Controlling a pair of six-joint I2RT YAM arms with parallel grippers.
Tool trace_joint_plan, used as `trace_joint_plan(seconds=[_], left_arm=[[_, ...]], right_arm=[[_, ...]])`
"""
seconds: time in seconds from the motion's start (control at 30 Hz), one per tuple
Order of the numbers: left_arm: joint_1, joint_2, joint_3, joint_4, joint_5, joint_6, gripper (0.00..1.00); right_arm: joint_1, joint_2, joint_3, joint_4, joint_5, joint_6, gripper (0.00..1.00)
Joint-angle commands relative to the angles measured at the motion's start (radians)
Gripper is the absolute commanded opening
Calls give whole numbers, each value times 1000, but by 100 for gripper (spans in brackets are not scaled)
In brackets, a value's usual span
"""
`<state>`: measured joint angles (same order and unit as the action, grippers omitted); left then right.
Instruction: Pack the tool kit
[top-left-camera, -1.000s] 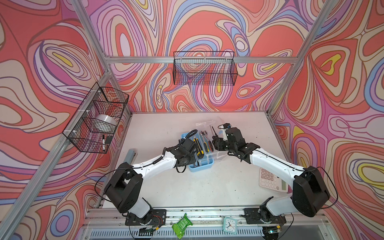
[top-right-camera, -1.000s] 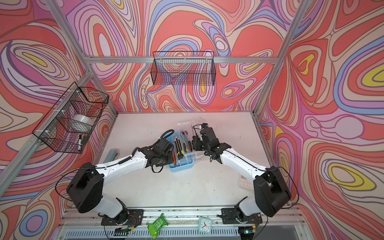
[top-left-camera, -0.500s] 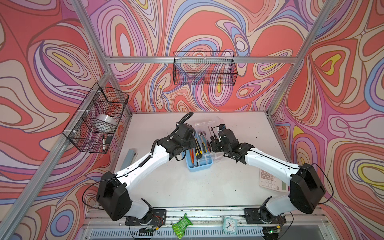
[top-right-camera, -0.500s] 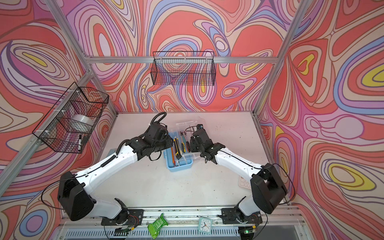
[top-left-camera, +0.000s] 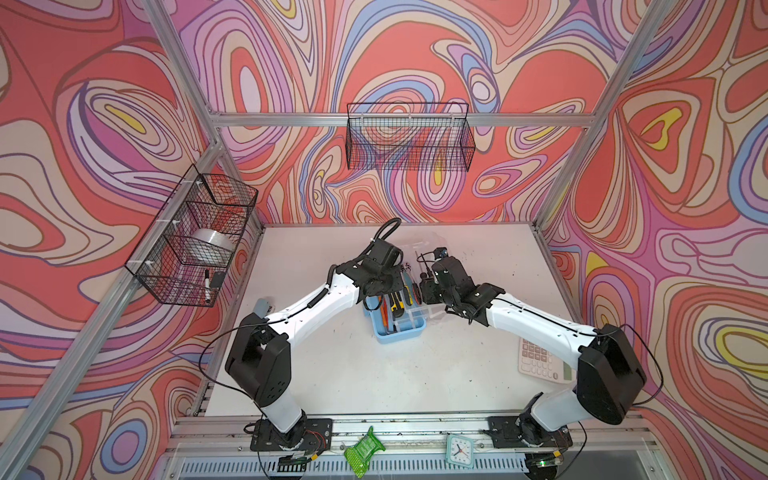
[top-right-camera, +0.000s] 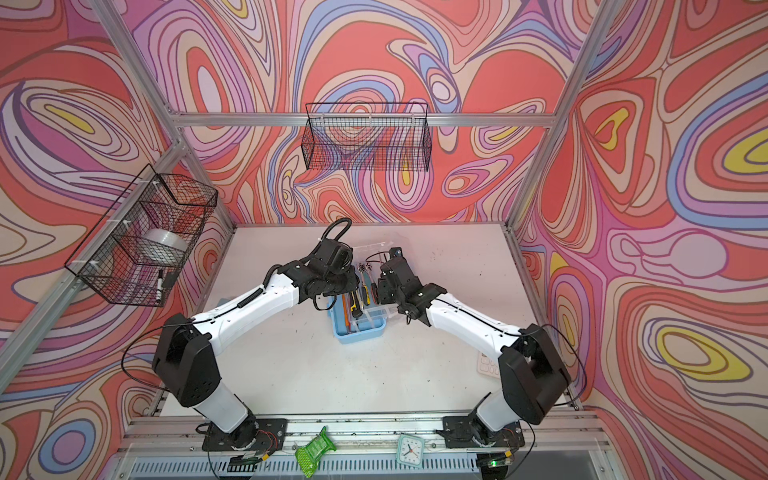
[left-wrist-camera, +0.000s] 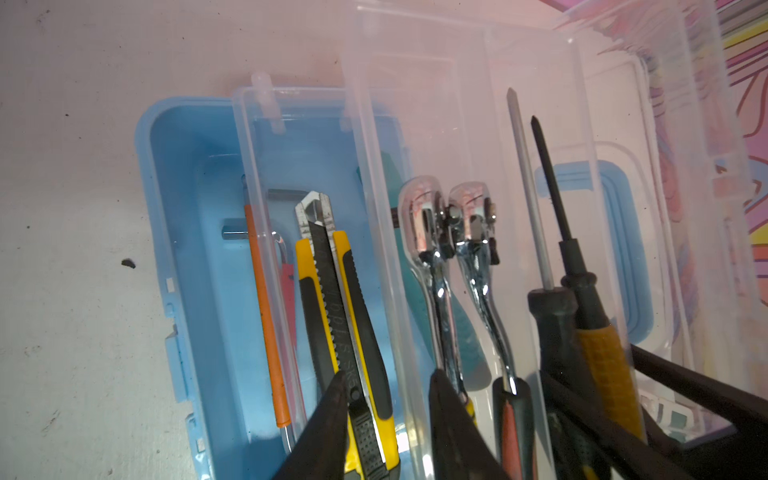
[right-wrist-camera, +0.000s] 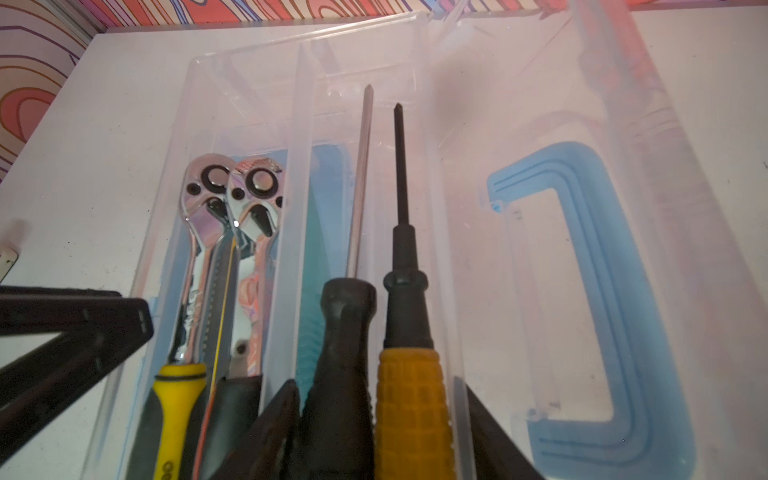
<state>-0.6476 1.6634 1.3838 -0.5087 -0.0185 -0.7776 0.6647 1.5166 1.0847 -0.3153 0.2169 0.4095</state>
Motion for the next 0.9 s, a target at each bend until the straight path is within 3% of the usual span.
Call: trace_joint_plan(seconds=[0.0, 0.87], left_arm=[[6, 18, 40, -41, -3, 18, 33], [23, 71, 34, -91, 5, 13, 25]], right_arm=[[22, 20, 40, 24, 18, -20, 58], [40, 56, 149, -43, 66, -12, 67]])
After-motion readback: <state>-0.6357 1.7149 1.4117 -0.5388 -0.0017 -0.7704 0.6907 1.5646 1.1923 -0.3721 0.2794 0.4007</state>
